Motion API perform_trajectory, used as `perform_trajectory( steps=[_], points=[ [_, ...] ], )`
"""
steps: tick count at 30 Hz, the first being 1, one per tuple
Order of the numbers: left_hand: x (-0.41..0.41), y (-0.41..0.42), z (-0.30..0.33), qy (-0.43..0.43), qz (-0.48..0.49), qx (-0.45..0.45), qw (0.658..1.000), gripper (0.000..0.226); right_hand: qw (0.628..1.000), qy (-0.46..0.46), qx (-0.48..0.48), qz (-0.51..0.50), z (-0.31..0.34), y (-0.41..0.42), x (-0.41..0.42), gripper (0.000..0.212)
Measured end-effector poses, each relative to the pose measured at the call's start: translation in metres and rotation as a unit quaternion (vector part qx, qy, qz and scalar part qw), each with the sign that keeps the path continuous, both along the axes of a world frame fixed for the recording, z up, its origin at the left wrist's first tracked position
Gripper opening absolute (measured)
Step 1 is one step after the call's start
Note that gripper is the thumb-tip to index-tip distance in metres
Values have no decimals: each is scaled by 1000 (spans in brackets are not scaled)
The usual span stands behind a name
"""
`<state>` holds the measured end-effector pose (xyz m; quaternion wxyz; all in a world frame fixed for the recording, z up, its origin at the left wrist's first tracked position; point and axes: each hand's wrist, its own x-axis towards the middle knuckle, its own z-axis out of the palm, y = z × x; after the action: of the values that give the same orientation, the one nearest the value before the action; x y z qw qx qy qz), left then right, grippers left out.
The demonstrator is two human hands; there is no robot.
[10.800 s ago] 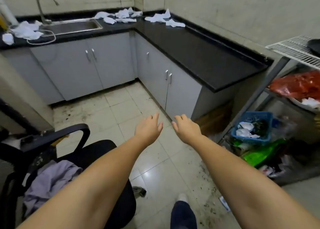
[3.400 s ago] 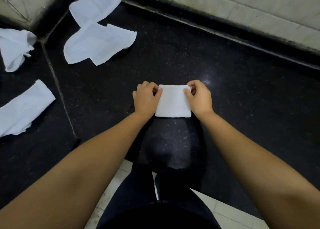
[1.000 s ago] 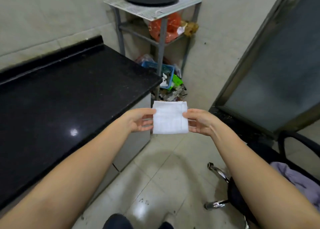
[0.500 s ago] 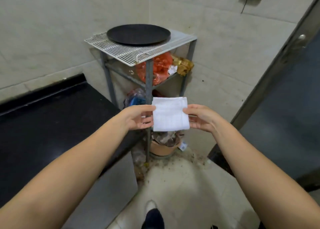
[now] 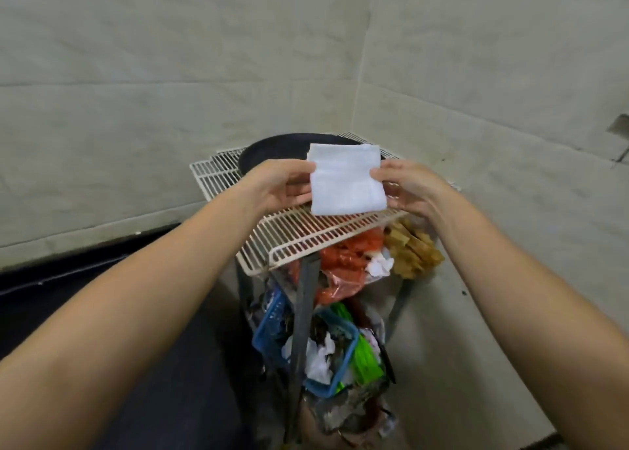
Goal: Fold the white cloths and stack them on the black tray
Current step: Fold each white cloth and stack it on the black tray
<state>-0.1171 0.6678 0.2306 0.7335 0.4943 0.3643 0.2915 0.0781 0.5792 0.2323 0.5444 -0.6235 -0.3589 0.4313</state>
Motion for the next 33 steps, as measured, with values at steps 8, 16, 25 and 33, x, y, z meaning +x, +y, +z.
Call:
perform_trajectory(
  steps=[8,16,25,33],
  points=[
    [73,106,-19,93,174,10,980,22,986,-110,-67,107,-12,166,77,8],
    [105,163,-48,358,222,168,891,8,951,-255,-69,163,-47,236,101,9],
    [112,167,-65,495,238,208,809,20,878,-443,-81,161,-53,245,99,28],
    [15,108,-34,321,326,257,852,20,868,-473,21,152,-20,219,14,37]
  ],
)
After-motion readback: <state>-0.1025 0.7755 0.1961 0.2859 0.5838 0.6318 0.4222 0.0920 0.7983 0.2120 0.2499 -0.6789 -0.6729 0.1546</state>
